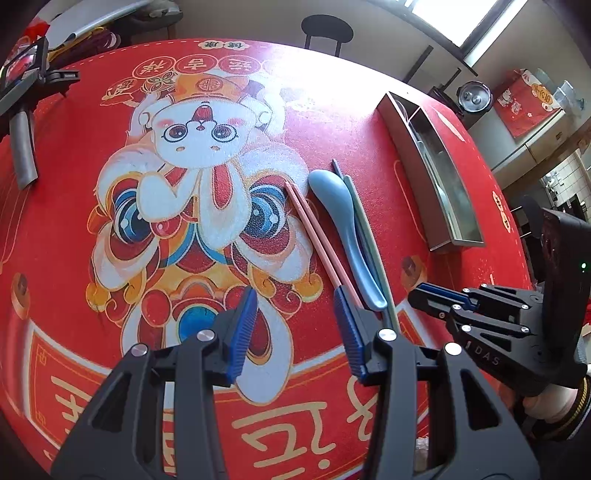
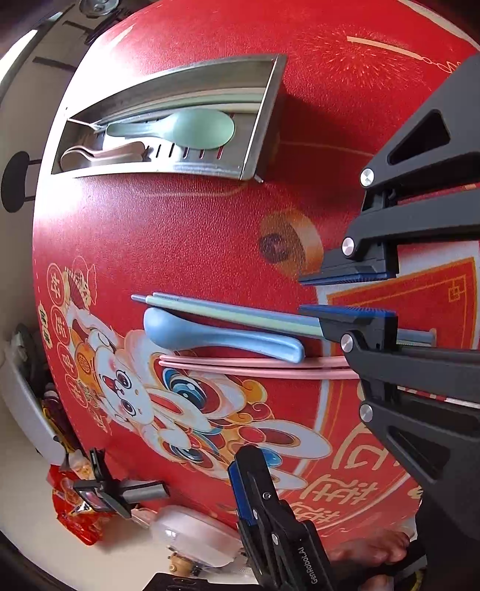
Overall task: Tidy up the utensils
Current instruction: 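Lower the left tool to a pink chopstick while the right tool grasps a mint chopstick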
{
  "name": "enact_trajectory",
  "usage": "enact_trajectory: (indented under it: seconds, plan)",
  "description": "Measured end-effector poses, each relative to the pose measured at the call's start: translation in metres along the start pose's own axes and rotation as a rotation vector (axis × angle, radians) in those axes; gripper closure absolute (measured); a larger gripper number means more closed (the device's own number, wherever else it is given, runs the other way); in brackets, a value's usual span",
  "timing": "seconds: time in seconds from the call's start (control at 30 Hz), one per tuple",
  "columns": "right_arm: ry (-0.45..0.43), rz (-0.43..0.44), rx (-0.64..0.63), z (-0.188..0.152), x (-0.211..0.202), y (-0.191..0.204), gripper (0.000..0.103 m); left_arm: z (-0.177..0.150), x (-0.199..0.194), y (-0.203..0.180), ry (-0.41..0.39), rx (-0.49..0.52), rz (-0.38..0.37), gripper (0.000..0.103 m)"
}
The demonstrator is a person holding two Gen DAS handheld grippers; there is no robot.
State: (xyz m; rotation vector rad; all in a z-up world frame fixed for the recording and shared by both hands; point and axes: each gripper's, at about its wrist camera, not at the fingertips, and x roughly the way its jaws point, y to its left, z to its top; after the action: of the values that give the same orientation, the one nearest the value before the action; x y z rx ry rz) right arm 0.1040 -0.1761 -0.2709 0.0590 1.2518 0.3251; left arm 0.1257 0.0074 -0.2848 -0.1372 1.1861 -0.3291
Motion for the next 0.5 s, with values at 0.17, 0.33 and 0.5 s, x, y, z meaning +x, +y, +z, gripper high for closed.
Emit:
enact_trajectory:
  seconds: [0.17, 0.33, 0.5]
  plan:
    - [0.005, 0.002, -0.049, 0.007, 0.005, 0.012, 0.082, 0.000, 0.002, 0.000, 0.008, -0.001, -0.001, 0.057]
    - [0.023, -0.007, -0.075, 0.012, 0.014, 0.018, 0.082, 0.001, 0.006, 0.000, 0.017, 0.002, 0.000, 0.057]
    - [0.038, -0.009, -0.049, 0.011, 0.017, 0.011, 0.083, 0.002, 0.009, 0.001, 0.026, 0.000, 0.000, 0.057]
